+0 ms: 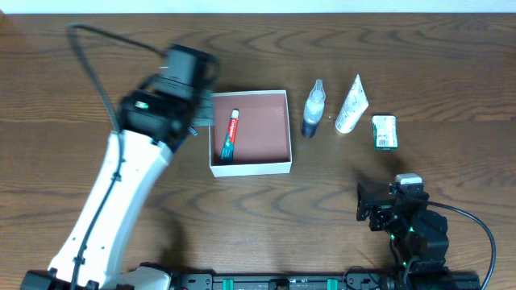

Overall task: Pack container
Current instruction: 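Move left gripper back and grasp the green toothbrush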

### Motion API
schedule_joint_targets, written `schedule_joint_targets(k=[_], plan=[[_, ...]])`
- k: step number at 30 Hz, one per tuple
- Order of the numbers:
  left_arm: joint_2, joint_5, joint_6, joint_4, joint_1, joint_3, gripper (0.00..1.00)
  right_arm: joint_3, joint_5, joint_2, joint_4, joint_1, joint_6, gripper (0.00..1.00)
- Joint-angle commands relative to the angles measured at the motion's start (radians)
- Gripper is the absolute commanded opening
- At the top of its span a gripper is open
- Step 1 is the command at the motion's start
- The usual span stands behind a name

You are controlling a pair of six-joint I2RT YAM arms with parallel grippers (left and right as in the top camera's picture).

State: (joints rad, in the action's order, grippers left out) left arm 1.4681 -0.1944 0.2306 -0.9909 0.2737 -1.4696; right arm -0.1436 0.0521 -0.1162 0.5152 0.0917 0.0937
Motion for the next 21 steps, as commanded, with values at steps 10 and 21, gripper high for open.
schedule_joint_targets(k=[10,21], plan=[[0.335,0.187,-0.301,0.003,-0.322,0.041,0.49,0.002,-0.006,0.006,0.002,-0.012,-0.017,0.99],[0.554,0.188,-0.359,0.058,-0.430,0.041,0.48,0.002,-0.006,0.006,0.002,-0.012,-0.017,0.99]])
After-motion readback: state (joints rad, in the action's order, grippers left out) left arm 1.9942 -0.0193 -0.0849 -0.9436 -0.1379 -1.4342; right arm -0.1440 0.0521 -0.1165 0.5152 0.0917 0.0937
